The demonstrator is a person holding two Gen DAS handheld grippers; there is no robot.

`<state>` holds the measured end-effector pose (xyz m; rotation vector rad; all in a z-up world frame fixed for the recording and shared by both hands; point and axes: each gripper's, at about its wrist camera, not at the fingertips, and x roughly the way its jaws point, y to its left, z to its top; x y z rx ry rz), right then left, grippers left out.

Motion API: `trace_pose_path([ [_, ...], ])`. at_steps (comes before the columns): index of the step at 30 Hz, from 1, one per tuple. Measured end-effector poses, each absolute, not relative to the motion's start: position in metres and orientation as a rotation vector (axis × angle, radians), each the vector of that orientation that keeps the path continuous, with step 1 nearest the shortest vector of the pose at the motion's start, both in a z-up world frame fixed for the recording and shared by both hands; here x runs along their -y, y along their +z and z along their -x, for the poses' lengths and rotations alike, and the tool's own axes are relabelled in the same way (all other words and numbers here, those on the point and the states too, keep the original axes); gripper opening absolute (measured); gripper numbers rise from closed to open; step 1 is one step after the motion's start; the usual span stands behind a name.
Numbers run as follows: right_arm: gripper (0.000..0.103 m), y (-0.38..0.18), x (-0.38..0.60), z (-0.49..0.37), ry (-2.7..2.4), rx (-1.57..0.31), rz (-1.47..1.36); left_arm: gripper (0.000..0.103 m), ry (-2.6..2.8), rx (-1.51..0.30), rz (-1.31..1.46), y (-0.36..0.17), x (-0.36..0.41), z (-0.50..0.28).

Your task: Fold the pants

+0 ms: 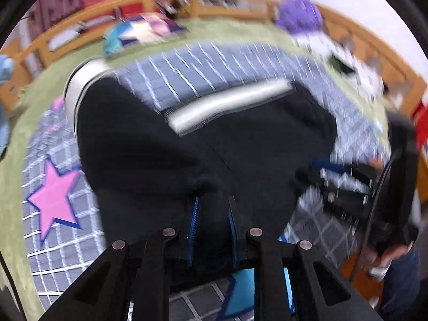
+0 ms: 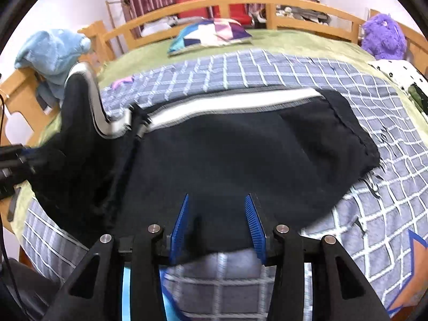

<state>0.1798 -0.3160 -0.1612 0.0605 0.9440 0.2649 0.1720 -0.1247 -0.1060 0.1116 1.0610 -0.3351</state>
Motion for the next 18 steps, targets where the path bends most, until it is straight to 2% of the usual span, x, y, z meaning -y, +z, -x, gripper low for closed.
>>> trace_pose_path([
  [5, 0.044, -0.169, 0.323, -0.186, 0.301, -0.978, -0.138, 0.034, -0.415, -1.119, 0.06, -0.108, 0.103, -0.162],
  [7, 0.044, -0.167, 0.316, -0.194, 0.333, -0.972, -0.175, 0.047, -0.389, -1.067, 0.109, -0.098, 0.087, -0.151],
  [8, 0.044, -0.165, 0.31, -0.198, 0.363, -0.973, -0.202, 0.058, -0.355, -1.029, 0.121, -0.091, 0.077, -0.144],
  [9, 0.045, -0.163, 0.305, -0.201, 0.394, -0.974, -0.229, 0.062, -0.323, -0.996, 0.138, -0.085, 0.067, -0.138],
  [12, 0.051, -0.156, 0.287, -0.212, 0.472, -0.965, -0.309, 0.062, -0.239, -0.908, 0.215, -0.072, 0.037, -0.123],
  [14, 0.052, -0.154, 0.27, -0.221, 0.514, -0.96, -0.343, 0.064, -0.18, -0.865, 0.279, -0.069, 0.015, -0.116],
  [18, 0.054, -0.16, 0.235, -0.236, 0.589, -0.99, -0.357, 0.064, -0.119, -0.877, 0.375, -0.076, -0.009, -0.125],
])
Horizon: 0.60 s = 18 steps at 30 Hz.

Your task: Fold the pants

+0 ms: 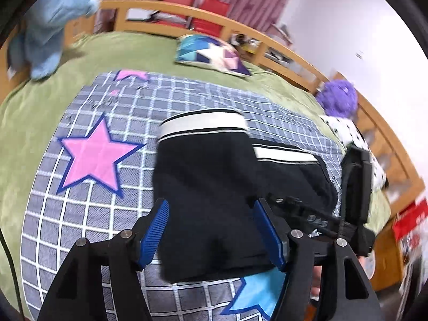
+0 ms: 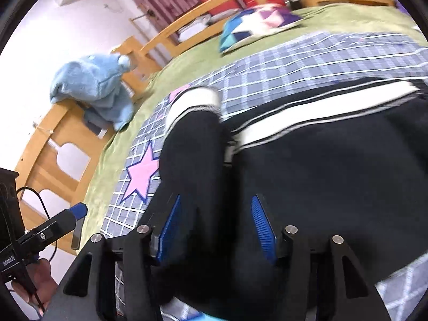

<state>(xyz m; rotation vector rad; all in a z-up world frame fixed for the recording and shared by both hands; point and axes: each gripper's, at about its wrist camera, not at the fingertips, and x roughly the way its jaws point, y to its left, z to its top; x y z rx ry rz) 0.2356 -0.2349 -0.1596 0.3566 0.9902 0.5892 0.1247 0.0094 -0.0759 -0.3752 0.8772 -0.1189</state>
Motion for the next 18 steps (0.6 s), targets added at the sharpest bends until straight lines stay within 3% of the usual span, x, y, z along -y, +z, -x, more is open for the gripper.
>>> trace_pose_path([
  [1, 0.052, -0.165, 0.224, -0.242, 0.592, -1.015, -0.343, 0.064, -0.108, -0.886, 0.397, -0.078, -0.012, -0.129],
  [2, 0.024, -0.172, 0.214, -0.248, 0.588, -1.054, -0.331, 0.064, -0.093, -0.895, 0.424, -0.082, -0.018, -0.131],
  [3, 0.01, -0.176, 0.207, -0.251, 0.605, -1.082, -0.321, 0.064, -0.078, -0.902, 0.447, -0.084, -0.023, -0.133],
  [12, 0.009, -0.076, 0.252, -0.26, 0.631, -0.898, -0.084, 0.064, -0.019, -0.914, 0.375, -0.089, -0.014, -0.14],
  [18, 0.009, -0.055, 0.341, -0.282, 0.483, -0.875, 0.005, 0.064, -0.01, -0.902, 0.236, -0.081, 0.007, -0.142],
])
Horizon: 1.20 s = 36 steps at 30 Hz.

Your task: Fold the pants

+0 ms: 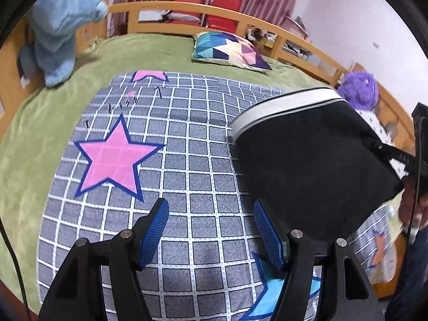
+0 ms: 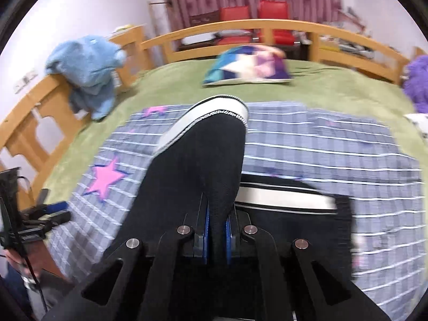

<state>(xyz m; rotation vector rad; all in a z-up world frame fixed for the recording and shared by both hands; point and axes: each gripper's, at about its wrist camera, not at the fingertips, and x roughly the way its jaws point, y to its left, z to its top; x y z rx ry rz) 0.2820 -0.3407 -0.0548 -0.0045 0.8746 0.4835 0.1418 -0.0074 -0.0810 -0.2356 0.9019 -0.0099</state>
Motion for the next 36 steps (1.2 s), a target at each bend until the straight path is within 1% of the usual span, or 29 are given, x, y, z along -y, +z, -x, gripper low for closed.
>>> trace_pose_path([
  [3, 0.009, -0.08, 0.397, -0.293, 0.36, -0.893, -0.029, 0.064, -0.025, -0.907, 0.2, -0.08, 0.016, -0.144],
  [7, 0.009, -0.143, 0.456, -0.308, 0.151, -0.98, -0.107, 0.064, -0.039, -0.923, 0.161, -0.083, 0.032, -0.148],
  [8, 0.01, -0.163, 0.465, -0.311, 0.135, -1.024, -0.112, 0.064, -0.037, -0.924, 0.148, -0.083, 0.035, -0.148],
  [9, 0.015, -0.169, 0.467, -0.311, 0.147, -1.029, -0.119, 0.064, -0.038, -0.925, 0.132, -0.083, 0.04, -0.148],
  [10, 0.019, -0.17, 0.472, -0.307, 0.159, -1.01, -0.132, 0.064, -0.044, -0.926, 0.119, -0.083, 0.044, -0.148],
  [11, 0.026, -0.166, 0.476, -0.303, 0.148, -0.998, -0.137, 0.064, -0.056, -0.924, 0.108, -0.082, 0.048, -0.148],
  [14, 0.026, -0.138, 0.484, -0.284, 0.126, -0.94, -0.153, 0.064, -0.12, -0.891, 0.103, -0.075, 0.062, -0.154],
  [17, 0.026, -0.112, 0.475, -0.258, 0.197, -0.858, -0.129, 0.064, -0.258, -0.904, 0.123, -0.067, 0.085, -0.172],
  [20, 0.028, -0.104, 0.453, -0.235, 0.301, -0.799, -0.096, 0.064, -0.413, -0.85, 0.115, -0.065, 0.115, -0.178],
  [22, 0.028, -0.114, 0.443, -0.227, 0.35, -0.799, -0.061, 0.064, -0.521, -0.798, 0.029, -0.078, 0.142, -0.177],
  [24, 0.028, -0.139, 0.438, -0.223, 0.366, -0.835, -0.017, 0.064, -0.567, -0.743, -0.085, -0.108, 0.167, -0.172],
  [25, 0.028, -0.156, 0.438, -0.225, 0.355, -0.872, 0.01, 0.064, -0.579, -0.755, -0.133, -0.123, 0.176, -0.171],
  [26, 0.027, -0.176, 0.442, -0.225, 0.357, -0.906, 0.02, 0.064, -0.573, -0.807, -0.205, -0.147, 0.188, -0.172],
  [27, 0.027, -0.187, 0.446, -0.222, 0.38, -0.921, 0.012, 0.065, -0.538, -0.846, -0.276, -0.171, 0.197, -0.171],
  [28, 0.027, -0.193, 0.449, -0.215, 0.396, -0.921, 0.0, 0.065, -0.522, -0.843, -0.301, -0.183, 0.199, -0.167],
  [29, 0.026, -0.194, 0.449, -0.212, 0.391, -0.927, 0.005, 0.065, -0.522, -0.796, -0.282, -0.185, 0.196, -0.161],
  [31, 0.026, -0.191, 0.442, -0.205, 0.364, -0.954, 0.072, 0.065, -0.554, -0.833, -0.21, -0.176, 0.187, -0.166],
  [32, 0.026, -0.188, 0.44, -0.204, 0.358, -0.961, 0.102, 0.065, -0.574, -0.865, -0.122, -0.165, 0.176, -0.173],
  [34, 0.025, -0.174, 0.441, -0.201, 0.357, -0.952, 0.136, 0.065, -0.55, -0.844, -0.006, -0.151, 0.156, -0.18],
  [35, 0.029, -0.163, 0.445, -0.202, 0.354, -0.923, 0.126, 0.066, -0.523, -0.826, 0.042, -0.143, 0.145, -0.186],
  [36, 0.042, -0.154, 0.449, -0.206, 0.346, -0.894, 0.104, 0.07, -0.494, -0.824, 0.087, -0.139, 0.135, -0.194],
])
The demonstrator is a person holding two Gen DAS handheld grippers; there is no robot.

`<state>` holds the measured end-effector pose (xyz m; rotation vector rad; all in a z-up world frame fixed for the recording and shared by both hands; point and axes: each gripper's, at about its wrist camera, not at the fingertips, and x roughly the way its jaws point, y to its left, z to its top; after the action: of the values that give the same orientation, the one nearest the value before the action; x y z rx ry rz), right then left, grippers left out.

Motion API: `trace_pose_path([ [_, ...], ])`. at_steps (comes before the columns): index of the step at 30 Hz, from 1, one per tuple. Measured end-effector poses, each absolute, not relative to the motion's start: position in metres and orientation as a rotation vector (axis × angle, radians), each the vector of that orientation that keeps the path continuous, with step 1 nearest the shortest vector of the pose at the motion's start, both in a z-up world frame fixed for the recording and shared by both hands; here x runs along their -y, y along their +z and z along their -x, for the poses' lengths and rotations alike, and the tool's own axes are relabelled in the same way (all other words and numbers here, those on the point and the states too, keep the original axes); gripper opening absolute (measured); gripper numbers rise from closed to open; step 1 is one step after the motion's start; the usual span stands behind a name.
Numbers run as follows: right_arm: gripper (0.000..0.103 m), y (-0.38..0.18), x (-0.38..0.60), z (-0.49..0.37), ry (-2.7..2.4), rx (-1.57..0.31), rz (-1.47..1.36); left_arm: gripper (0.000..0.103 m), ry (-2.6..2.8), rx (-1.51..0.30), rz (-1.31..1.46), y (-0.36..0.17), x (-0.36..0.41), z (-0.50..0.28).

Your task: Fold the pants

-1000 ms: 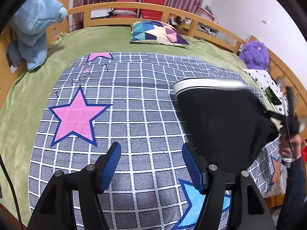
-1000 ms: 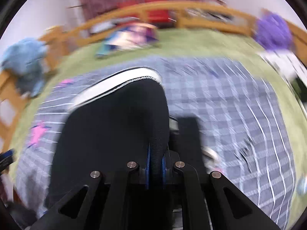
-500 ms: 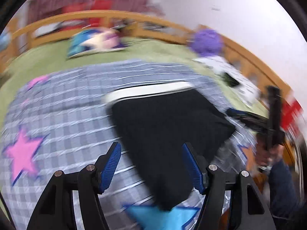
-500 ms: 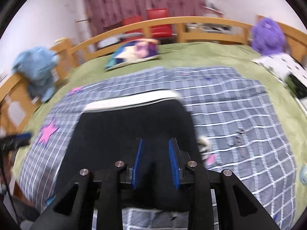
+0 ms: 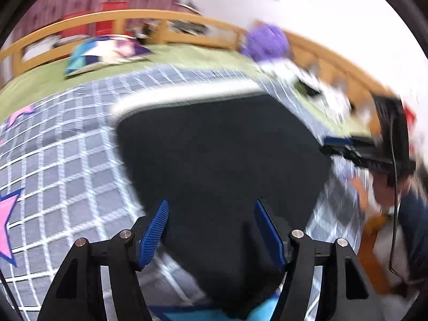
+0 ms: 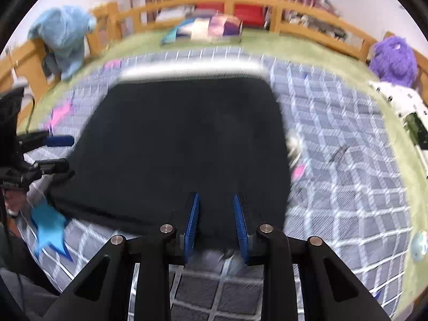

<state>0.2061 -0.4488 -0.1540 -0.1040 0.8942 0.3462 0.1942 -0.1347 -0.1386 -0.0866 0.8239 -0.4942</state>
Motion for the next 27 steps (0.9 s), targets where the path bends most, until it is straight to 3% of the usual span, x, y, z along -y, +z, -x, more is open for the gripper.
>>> trace_pose_path([
  [2, 0.065, -0.139, 0.461, -0.222, 0.302, -0.839, 0.035, 0.073, -0.447, -0.863, 0.195, -0.14, 0.117, -0.215],
  [3, 0.068, -0.136, 0.466, -0.233, 0.277, -0.828, 0.007, 0.074, -0.436, -0.884, 0.243, -0.146, 0.11, -0.224],
  [8, 0.067, -0.175, 0.48, -0.314, 0.269, -1.0, -0.125, 0.078, -0.407, -1.008, 0.511, -0.202, 0.087, -0.263],
  [13, 0.067, -0.218, 0.491, -0.343, 0.391, -1.083, -0.272, 0.08, -0.507, -0.959, 0.495, -0.216, 0.102, -0.273],
  [14, 0.067, -0.218, 0.49, -0.344, 0.408, -1.069, -0.256, 0.076, -0.535, -0.967, 0.511, -0.218, 0.108, -0.278],
  [15, 0.067, -0.221, 0.49, -0.344, 0.419, -1.066, -0.256, 0.064, -0.549, -0.976, 0.538, -0.22, 0.111, -0.28],
  [16, 0.067, -0.223, 0.491, -0.346, 0.425, -1.074, -0.273, 0.061, -0.527, -0.989, 0.552, -0.221, 0.112, -0.282],
  [18, 0.061, -0.228, 0.496, -0.346, 0.444, -1.082, -0.349, 0.036, -0.486, -1.001, 0.553, -0.218, 0.114, -0.284],
  [20, 0.055, -0.227, 0.498, -0.34, 0.425, -1.069, -0.388, 0.025, -0.512, -0.992, 0.555, -0.207, 0.11, -0.284],
  [22, 0.042, -0.211, 0.5, -0.332, 0.397, -1.057, -0.434, 0.022, -0.572, -0.984, 0.604, -0.19, 0.101, -0.284],
  [23, 0.024, -0.198, 0.5, -0.328, 0.398, -1.04, -0.447, 0.021, -0.585, -0.978, 0.6, -0.176, 0.096, -0.283],
  [27, 0.02, -0.137, 0.459, -0.3, 0.434, -0.935, -0.418, 0.02, -0.555, -0.911, 0.523, -0.112, 0.059, -0.268],
])
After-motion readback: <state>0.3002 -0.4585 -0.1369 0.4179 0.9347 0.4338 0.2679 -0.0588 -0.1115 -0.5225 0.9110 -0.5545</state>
